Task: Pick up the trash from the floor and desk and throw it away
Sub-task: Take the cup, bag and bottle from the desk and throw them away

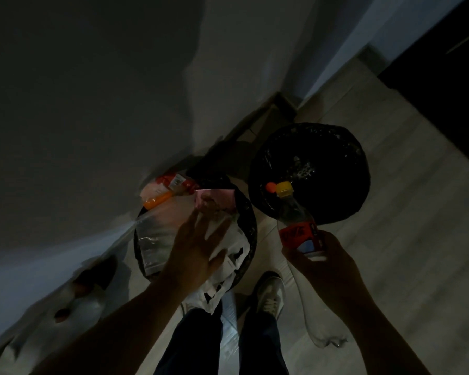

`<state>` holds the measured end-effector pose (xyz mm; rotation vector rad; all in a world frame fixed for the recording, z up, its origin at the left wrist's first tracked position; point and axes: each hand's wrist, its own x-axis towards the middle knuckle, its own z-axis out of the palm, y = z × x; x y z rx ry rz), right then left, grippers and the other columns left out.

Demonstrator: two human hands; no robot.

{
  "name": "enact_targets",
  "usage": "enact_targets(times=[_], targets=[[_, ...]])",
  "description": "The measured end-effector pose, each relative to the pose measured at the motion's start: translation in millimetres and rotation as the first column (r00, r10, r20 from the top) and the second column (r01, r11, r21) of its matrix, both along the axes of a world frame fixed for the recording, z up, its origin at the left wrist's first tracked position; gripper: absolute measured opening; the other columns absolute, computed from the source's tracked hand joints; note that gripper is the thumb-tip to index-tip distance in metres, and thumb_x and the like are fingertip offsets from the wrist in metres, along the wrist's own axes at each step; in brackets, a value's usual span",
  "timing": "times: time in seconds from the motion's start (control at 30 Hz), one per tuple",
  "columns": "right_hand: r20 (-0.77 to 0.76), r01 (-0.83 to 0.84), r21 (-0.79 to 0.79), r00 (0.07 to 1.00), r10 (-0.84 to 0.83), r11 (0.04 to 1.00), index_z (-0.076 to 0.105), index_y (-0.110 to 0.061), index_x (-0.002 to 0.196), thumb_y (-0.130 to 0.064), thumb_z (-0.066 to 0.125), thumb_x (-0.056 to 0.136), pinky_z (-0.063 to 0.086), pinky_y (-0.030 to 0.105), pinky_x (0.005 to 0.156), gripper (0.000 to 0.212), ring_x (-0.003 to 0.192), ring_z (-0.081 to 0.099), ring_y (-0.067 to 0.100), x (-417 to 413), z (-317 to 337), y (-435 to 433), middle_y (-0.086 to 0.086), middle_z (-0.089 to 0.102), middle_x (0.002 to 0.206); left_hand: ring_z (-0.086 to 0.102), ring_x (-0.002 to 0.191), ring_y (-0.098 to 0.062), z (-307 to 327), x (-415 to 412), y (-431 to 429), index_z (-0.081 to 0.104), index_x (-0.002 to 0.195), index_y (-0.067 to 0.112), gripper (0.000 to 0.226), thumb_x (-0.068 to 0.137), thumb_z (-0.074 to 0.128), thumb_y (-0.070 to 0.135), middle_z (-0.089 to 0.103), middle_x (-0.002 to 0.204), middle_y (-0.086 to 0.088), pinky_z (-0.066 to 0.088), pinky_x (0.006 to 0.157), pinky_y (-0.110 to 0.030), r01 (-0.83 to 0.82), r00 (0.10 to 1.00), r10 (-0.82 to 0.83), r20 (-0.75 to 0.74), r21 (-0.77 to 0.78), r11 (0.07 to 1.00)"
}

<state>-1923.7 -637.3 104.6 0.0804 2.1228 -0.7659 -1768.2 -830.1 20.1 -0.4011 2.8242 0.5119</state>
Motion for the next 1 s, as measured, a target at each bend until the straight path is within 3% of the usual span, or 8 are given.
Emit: enact_targets(times=[0.13, 0.23, 0.3, 0.4, 0.53, 0.63, 0.8, 1.0], targets=[[0.043, 0.014, 0.059, 0.999, -0.016, 0.998, 0.037, -0.016, 0.135, -0.027, 0.078, 0.075, 0.041, 0.014, 0.055, 0.074, 0.076, 0.054, 0.003, -1.0, -8.6, 3.7, -0.013, 0.049, 0.091, 0.015, 0.142, -0.047, -19.3, 13.8, -0.6, 0.025, 0.149, 0.028, 0.071, 0.088, 0.059, 0.042, -0.003, 0.159, -0.011, 0.044, 0.099, -0.055, -0.003, 0.940, 0.004, 0.342, -0.003, 1.000], [0.158, 0.147, 0.123, 0.973, -0.165, 0.981, 0.024, -0.017, 0.145, -0.016, 0.079, 0.074, 0.056, 0.035, 0.070, 0.090, 0.090, 0.060, 0.023, -9.2, -14.5, 5.0, 0.012, 0.052, 0.116, 0.002, 0.145, -0.040, -27.8, 16.0, -8.4, 0.011, 0.151, 0.031, 0.067, 0.095, 0.045, 0.045, -0.021, 0.158, -0.007, 0.036, 0.110, -0.045, 0.011, 0.879, -0.017, 0.477, 0.015, 1.000], [0.182, 0.213, 0.149, 0.954, -0.238, 0.966, 0.019, -0.021, 0.147, -0.016, 0.080, 0.072, 0.057, 0.044, 0.077, 0.096, 0.096, 0.063, 0.032, -16.9, -17.1, 5.5, 0.020, 0.052, 0.121, 0.003, 0.146, -0.038, -27.6, 11.0, -10.7, 0.012, 0.151, 0.031, 0.066, 0.095, 0.042, 0.047, -0.016, 0.158, -0.009, 0.032, 0.113, -0.046, 0.012, 0.885, -0.021, 0.466, 0.023, 1.000], [0.152, 0.263, 0.162, 0.946, -0.287, 0.951, 0.024, -0.021, 0.145, -0.020, 0.081, 0.072, 0.057, 0.035, 0.061, 0.092, 0.078, 0.068, 0.025, -31.7, -18.2, 3.7, 0.008, 0.055, 0.094, 0.005, 0.146, -0.035, -19.5, 1.1, -13.1, 0.031, 0.146, 0.028, 0.057, 0.094, 0.046, 0.045, 0.000, 0.160, -0.011, 0.030, 0.114, -0.046, -0.033, 0.930, 0.010, 0.367, 0.056, 0.998], [0.105, 0.189, 0.214, 0.971, -0.215, 0.958, 0.032, -0.015, 0.138, -0.028, 0.080, 0.073, 0.058, 0.040, 0.070, 0.082, 0.085, 0.066, 0.029, -58.3, -20.3, -6.8, 0.012, 0.056, 0.104, 0.043, 0.130, -0.040, -2.4, -8.1, -16.5, 0.067, 0.115, 0.011, 0.039, 0.079, 0.072, 0.027, 0.047, 0.141, -0.019, 0.048, 0.096, -0.048, -0.049, 0.988, 0.032, 0.150, 0.110, 0.993], [0.117, 0.036, 0.301, 0.990, -0.075, 0.953, 0.036, -0.009, 0.138, -0.037, 0.080, 0.071, 0.054, 0.047, 0.087, 0.084, 0.100, 0.061, 0.033, -77.3, -22.8, -19.2, 0.016, 0.055, 0.118, 0.033, 0.138, -0.032, 1.1, -9.8, -18.7, 0.061, 0.123, 0.013, 0.043, 0.085, 0.063, 0.032, 0.039, 0.148, -0.013, 0.041, 0.104, -0.044, -0.045, 0.980, 0.019, 0.196, 0.131, 0.990], [0.192, -0.274, 0.407, 0.958, 0.212, 0.871, 0.042, -0.006, 0.135, -0.031, 0.081, 0.069, 0.053, 0.044, 0.090, 0.081, 0.106, 0.059, 0.037, -98.0, -24.1, -37.7, 0.019, 0.057, 0.117, 0.031, 0.139, -0.024, 7.0, -14.4, -26.7, 0.057, 0.127, 0.020, 0.043, 0.088, 0.057, 0.038, 0.031, 0.152, -0.006, 0.039, 0.105, -0.038, -0.040, 0.980, 0.011, 0.197, 0.145, 0.989], [0.121, -0.368, 0.503, 0.926, 0.359, 0.782, 0.048, -0.013, 0.126, -0.044, 0.072, 0.075, 0.049, 0.043, 0.094, 0.065, 0.106, 0.058, 0.030, -102.0, -21.4, -44.9, 0.009, 0.057, 0.108, 0.034, 0.136, -0.021, 16.9, -22.3, -33.1, 0.059, 0.125, 0.019, 0.040, 0.089, 0.056, 0.037, 0.035, 0.150, -0.004, 0.038, 0.105, -0.037, -0.046, 0.981, 0.012, 0.195, 0.168, 0.985]])
